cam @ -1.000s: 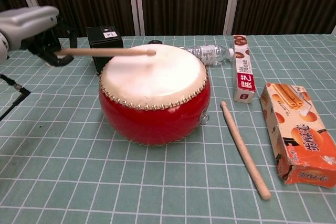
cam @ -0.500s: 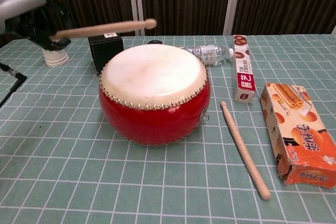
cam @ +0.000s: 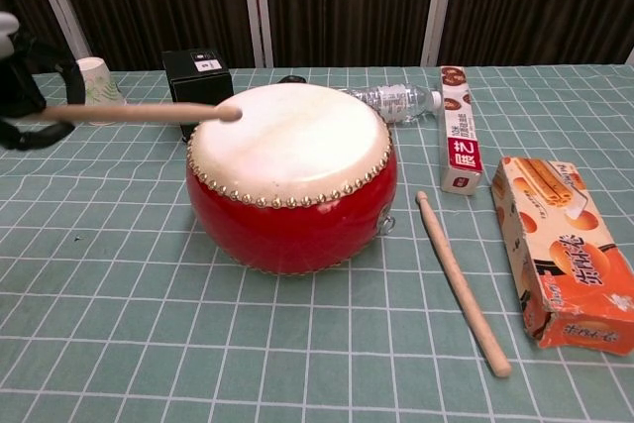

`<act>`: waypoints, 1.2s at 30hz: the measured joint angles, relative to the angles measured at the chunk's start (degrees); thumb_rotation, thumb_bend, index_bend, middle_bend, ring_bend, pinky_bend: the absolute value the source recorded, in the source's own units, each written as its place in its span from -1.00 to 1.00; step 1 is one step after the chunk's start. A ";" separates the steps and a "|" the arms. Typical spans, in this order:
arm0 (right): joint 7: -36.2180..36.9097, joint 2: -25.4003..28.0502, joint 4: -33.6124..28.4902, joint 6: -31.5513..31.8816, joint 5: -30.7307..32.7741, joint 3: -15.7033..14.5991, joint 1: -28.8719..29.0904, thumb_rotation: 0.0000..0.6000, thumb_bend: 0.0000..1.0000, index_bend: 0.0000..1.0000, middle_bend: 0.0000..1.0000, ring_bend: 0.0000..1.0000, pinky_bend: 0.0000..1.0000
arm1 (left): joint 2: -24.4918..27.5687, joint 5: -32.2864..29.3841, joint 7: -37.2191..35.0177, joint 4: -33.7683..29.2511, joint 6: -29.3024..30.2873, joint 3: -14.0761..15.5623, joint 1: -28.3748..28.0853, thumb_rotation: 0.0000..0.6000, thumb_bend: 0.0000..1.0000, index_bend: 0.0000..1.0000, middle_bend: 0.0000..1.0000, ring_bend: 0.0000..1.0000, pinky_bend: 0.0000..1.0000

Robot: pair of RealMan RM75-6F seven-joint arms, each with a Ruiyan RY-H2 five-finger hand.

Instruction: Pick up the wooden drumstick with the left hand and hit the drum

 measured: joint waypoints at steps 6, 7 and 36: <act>-0.15 -0.08 0.04 -0.01 0.02 0.05 0.04 1.00 -0.43 -1.00 -1.00 -1.00 -0.80 | -0.01 0.76 -0.80 4.11 -3.02 3.09 1.54 1.00 0.06 0.43 1.00 1.00 0.92; -0.17 -0.10 0.05 0.00 0.01 0.05 0.03 1.00 -0.43 -1.00 -1.00 -1.00 -0.80 | -0.23 0.81 -0.78 4.65 -3.26 3.28 1.67 1.00 0.03 0.43 1.00 1.00 0.92; 0.61 0.23 -0.01 -0.19 -0.22 -0.17 0.10 1.00 -0.43 -1.00 -1.00 -1.00 -0.80 | -4.09 -5.42 8.87 8.79 -11.13 4.30 1.73 1.00 -0.68 -0.52 -0.43 -0.49 -0.32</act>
